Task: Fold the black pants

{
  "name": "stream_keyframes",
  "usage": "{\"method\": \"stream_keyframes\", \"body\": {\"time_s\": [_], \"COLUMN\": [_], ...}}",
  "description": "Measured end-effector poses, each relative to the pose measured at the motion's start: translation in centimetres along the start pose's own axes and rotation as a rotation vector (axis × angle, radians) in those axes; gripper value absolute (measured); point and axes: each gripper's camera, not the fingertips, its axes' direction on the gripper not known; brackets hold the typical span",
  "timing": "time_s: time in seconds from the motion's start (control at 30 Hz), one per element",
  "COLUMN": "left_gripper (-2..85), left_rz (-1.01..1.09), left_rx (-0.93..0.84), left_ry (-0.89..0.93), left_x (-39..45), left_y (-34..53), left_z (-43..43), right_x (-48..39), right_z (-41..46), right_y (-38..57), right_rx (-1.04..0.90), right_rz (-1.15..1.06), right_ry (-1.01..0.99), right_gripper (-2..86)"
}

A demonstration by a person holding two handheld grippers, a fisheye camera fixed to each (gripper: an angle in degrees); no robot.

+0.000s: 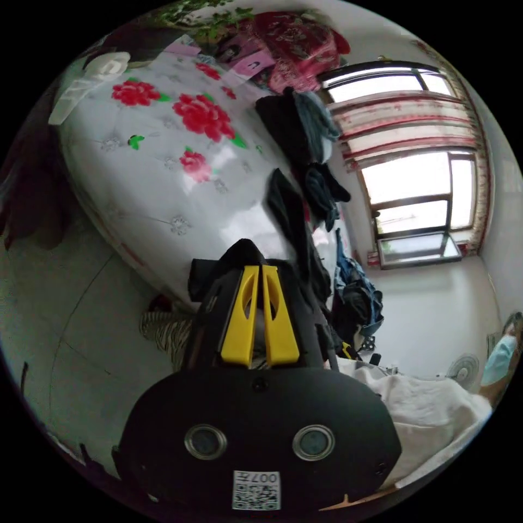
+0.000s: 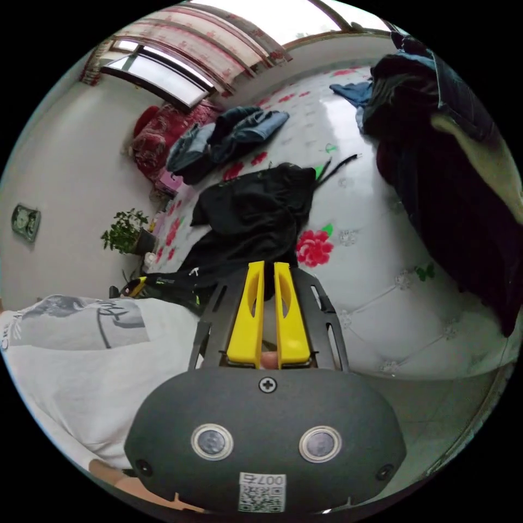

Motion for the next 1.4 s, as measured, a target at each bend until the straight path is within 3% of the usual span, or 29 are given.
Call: {"method": "stream_keyframes", "body": {"time_s": [0.23,0.4,0.67,0.73,0.9,1.03,1.2,1.4], "left_gripper": [5.8,7.8,10.5,10.4,0.6,-0.5,3.7,7.8], "left_rz": [0.031,0.156,0.163,0.133,0.143,0.205,0.367,0.278], "left_rx": [0.120,-0.034,-0.257,-0.283,-0.305,-0.315,-0.231,-0.159], "left_ry": [-0.134,-0.038,-0.109,-0.130,-0.137,-0.148,-0.354,-0.383], "left_x": [1.5,6.2,11.5,11.8,12.1,12.3,12.4,7.0], "left_y": [-3.4,-11.8,-21.0,-22.0,-24.6,-26.6,-28.6,-21.0], "left_z": [-0.3,8.3,24.3,26.6,29.5,28.0,20.3,12.6], "right_x": [-0.1,-0.9,-2.8,-3.3,-4.2,-4.4,-3.9,-2.1], "right_z": [3.2,4.1,5.1,5.1,5.2,5.1,5.2,4.8], "right_y": [1.4,0.8,0.4,0.6,1.1,1.0,0.7,1.2], "right_rx": [-0.015,-0.012,0.010,0.026,0.043,0.041,0.038,0.061], "right_rz": [0.086,0.125,0.196,0.218,0.240,0.245,0.238,0.257], "right_ry": [0.055,0.100,0.168,0.177,0.197,0.212,0.210,0.155], "right_gripper": [0.5,0.5,0.4,0.4,0.4,0.4,0.4,0.4]}}
